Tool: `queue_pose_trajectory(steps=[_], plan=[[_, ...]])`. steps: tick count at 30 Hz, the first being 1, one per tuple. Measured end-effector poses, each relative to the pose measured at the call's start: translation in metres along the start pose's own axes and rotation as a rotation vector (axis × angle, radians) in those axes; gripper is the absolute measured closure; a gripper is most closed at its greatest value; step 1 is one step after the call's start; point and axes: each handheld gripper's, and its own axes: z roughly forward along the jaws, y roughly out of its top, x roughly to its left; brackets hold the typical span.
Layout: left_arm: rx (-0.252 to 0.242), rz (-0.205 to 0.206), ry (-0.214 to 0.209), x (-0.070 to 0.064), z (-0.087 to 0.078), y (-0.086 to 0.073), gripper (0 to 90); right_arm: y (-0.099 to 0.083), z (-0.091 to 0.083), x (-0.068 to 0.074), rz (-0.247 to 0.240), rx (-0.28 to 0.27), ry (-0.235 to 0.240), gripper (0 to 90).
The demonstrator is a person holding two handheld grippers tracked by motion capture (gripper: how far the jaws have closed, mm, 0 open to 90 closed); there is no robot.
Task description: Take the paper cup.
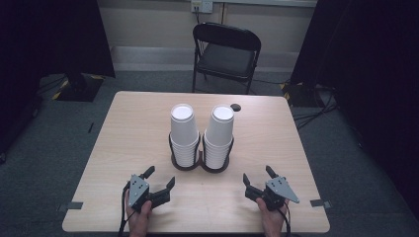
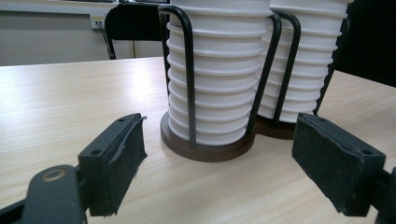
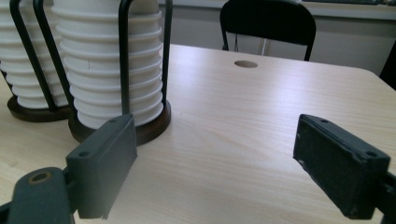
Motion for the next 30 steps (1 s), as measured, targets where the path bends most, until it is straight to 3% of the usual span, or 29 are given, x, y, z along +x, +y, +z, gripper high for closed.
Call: queue_pose_trajectory(steps=[4,7,8,15,19,20,24,30], plan=[[-0.004,-0.005,-0.002,0.0,0.0,0.0,16.9,-0.002,-0.003,-0.006,0.052,-0.032,0.024,13.7],[-0.005,0.003,-0.008,0.0,0.0,0.0,16.9,-0.002,-0.004,-0.005,0.049,-0.039,0.041,14.9],[0.002,0.006,-0.015,0.0,0.001,0.0,16.4,-0.001,-0.001,-0.004,0.04,-0.016,0.046,17.0],[0.001,0.009,-0.01,0.0,0.001,0.0,16.2,0.0,0.001,-0.001,0.063,-0.019,0.06,19.6],[-0.003,0.017,-0.009,0.0,0.0,0.0,16.1,0.009,0.001,0.003,0.09,-0.029,0.102,23.0],[-0.002,0.019,-0.01,-0.001,0.0,0.0,16.0,0.014,0.001,0.004,0.1,-0.058,0.135,24.6],[0.003,0.011,-0.008,-0.001,0.001,0.0,16.0,0.022,0.004,0.009,0.077,-0.076,0.147,26.9],[-0.003,0.017,-0.014,-0.001,0.0,0.0,15.9,0.027,0.011,0.015,0.083,-0.097,0.187,27.1]])
